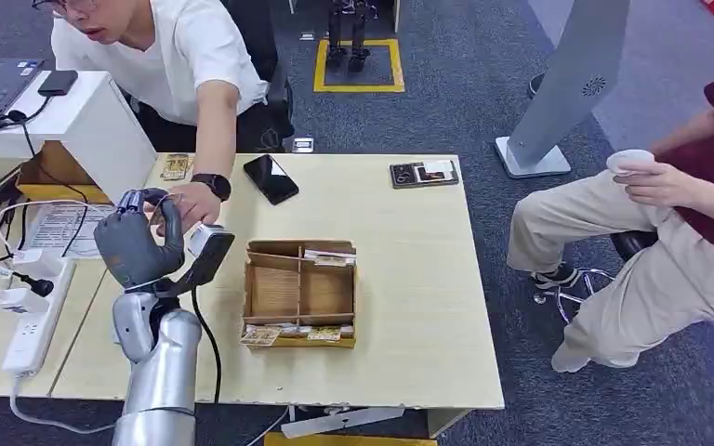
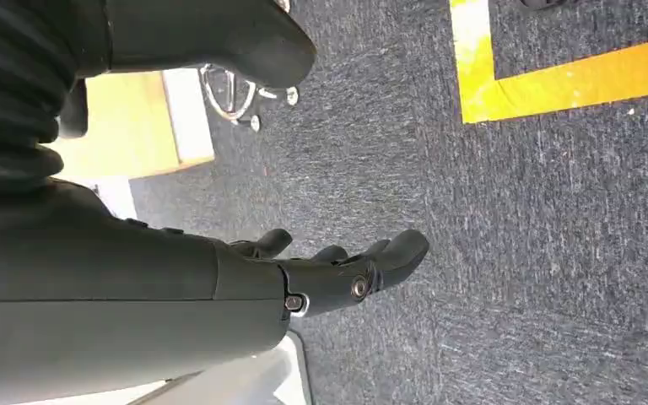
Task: Pass the card to the sensor for recognition and then transmit it.
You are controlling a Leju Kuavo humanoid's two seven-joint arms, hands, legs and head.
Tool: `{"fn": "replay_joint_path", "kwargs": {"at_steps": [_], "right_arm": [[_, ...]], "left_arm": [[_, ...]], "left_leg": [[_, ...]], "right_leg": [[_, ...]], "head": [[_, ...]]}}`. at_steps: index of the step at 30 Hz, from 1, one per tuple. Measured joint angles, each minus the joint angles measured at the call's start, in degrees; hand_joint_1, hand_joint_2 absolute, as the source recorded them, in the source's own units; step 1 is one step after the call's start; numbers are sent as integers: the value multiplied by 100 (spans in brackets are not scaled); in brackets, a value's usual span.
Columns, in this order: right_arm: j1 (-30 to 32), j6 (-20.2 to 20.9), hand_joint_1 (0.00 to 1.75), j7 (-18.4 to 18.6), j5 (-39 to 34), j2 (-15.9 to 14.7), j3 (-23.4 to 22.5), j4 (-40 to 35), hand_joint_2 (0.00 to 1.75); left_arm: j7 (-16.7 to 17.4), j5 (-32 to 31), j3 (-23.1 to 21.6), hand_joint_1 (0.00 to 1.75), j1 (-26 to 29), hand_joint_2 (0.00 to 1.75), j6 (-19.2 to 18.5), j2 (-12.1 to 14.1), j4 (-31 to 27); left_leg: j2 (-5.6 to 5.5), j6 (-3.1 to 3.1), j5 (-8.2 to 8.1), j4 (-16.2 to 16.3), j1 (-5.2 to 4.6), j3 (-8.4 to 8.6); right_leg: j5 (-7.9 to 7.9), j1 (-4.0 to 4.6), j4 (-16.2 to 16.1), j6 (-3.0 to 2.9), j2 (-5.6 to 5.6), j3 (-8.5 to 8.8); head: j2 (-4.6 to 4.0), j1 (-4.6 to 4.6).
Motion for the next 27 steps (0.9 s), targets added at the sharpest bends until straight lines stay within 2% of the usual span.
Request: {"fn": "replay_joint_path", "kwargs": {"at_steps": [13,23,24,27], "right_arm": [[-2,0,0,0,0,0,0,13,175],[-8,18,0,2,-7,0,4,15,175],[-11,17,0,0,-13,0,6,17,175],[-11,17,0,0,-20,0,7,22,175]], "left_arm": [[11,-2,-22,175,-38,175,-2,4,96],[999,-197,-678,175,-34,175,-2,262,310],[1134,-179,-767,0,-33,175,-2,311,356],[1309,-164,-981,0,-32,175,-2,441,476]], "left_leg": [[2,-2,-2,0,1,-1],[0,-2,-2,0,1,-2],[1,-2,-2,0,1,-2],[-2,-2,-2,0,1,-2]], "right_leg": [[0,0,0,0,1,-1],[0,0,0,0,0,-1],[0,0,0,0,0,-1],[-1,0,0,0,-1,-2]], "head": [[0,0],[0,0],[0,-2],[0,0]]}}
